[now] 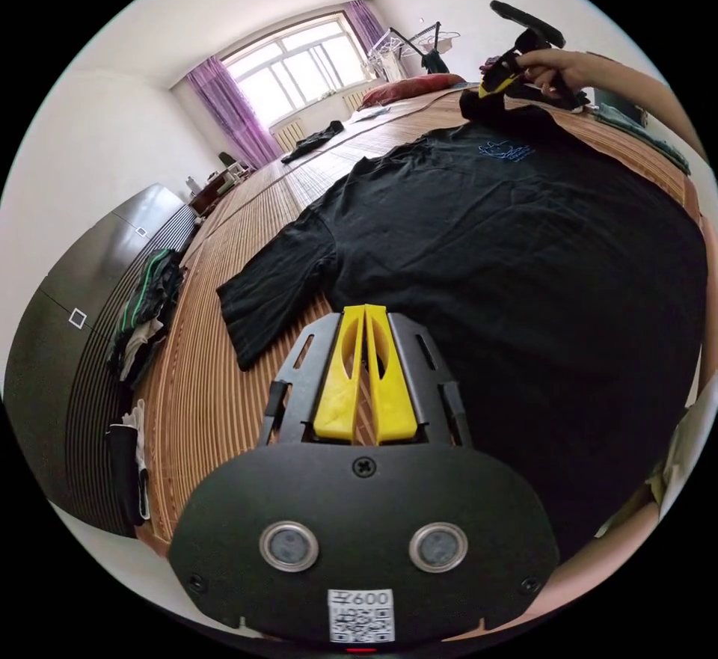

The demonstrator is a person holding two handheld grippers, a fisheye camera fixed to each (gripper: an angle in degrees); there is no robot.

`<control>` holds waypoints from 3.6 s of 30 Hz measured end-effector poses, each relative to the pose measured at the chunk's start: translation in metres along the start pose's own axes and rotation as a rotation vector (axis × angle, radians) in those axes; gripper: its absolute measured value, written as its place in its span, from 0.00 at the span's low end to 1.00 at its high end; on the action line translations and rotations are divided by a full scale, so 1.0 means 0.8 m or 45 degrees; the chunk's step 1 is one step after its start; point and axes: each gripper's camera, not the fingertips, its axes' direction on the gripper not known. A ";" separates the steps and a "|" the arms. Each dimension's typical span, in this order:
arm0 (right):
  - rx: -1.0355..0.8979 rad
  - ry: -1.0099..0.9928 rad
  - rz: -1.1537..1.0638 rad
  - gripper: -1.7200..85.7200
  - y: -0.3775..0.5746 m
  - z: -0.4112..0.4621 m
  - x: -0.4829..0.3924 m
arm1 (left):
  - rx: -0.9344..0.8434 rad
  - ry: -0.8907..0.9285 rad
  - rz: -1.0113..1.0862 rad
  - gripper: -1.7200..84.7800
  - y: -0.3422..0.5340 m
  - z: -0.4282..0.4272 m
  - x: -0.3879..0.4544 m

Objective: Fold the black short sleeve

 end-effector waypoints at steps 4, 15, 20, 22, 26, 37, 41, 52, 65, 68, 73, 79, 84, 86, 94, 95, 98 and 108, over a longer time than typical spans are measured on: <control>0.237 -0.220 -0.071 0.03 0.023 -0.044 0.018 | 0.013 0.034 -0.038 0.02 -0.018 -0.009 0.011; 0.125 0.158 -0.398 0.15 0.121 -0.124 0.160 | 0.145 -0.214 -0.067 0.03 -0.092 -0.083 0.076; 0.119 -0.300 -0.483 0.16 0.123 -0.101 0.210 | 0.456 0.073 -0.069 0.08 -0.219 -0.145 0.119; 0.057 -0.255 -0.585 0.16 0.116 -0.082 0.205 | 0.443 0.203 -0.003 0.14 -0.297 -0.131 0.144; -0.002 -0.032 -0.873 0.13 0.119 -0.039 0.198 | 0.358 0.446 0.127 0.21 -0.486 -0.053 0.202; -0.086 -0.215 -0.804 0.10 0.096 -0.045 0.259 | 0.121 1.020 -0.227 0.19 -0.738 0.135 0.200; -0.103 -0.238 -0.791 0.10 0.088 -0.051 0.274 | 0.026 1.126 -0.230 0.17 -0.759 0.166 0.201; -0.103 -0.220 -0.800 0.10 0.074 -0.066 0.295 | 0.129 1.219 -0.206 0.07 -0.790 0.178 0.192; -0.095 -0.198 -0.815 0.10 0.060 -0.082 0.309 | 0.089 1.039 -0.032 0.04 -0.800 0.198 0.304; -0.096 -0.202 -0.812 0.10 0.056 -0.085 0.312 | 0.087 1.014 -0.004 0.03 -0.793 0.189 0.313; -0.095 -0.197 -0.815 0.10 0.052 -0.088 0.313 | 0.118 0.722 0.099 0.06 -0.767 0.200 0.344; -0.091 -0.191 -0.819 0.10 0.048 -0.092 0.312 | 0.092 0.562 0.487 0.12 -0.730 0.258 0.436; -0.086 -0.182 -0.826 0.10 0.047 -0.094 0.308 | 0.112 0.629 0.554 0.07 -0.705 0.293 0.464; -0.089 -0.191 -0.818 0.10 0.044 -0.095 0.308 | 0.102 0.633 0.523 0.06 -0.702 0.305 0.464; -0.092 -0.197 -0.814 0.10 0.041 -0.096 0.302 | 0.054 0.556 0.633 0.05 -0.678 0.293 0.450; -0.092 -0.197 -0.814 0.10 0.041 -0.096 0.301 | 0.052 0.533 0.689 0.05 -0.671 0.277 0.447; -0.095 -0.200 -0.811 0.10 0.040 -0.095 0.297 | 0.077 0.568 0.840 0.05 -0.647 0.232 0.441; -0.106 -0.143 -0.855 0.08 0.049 -0.098 0.276 | 0.390 1.031 0.791 0.07 -0.643 0.218 0.365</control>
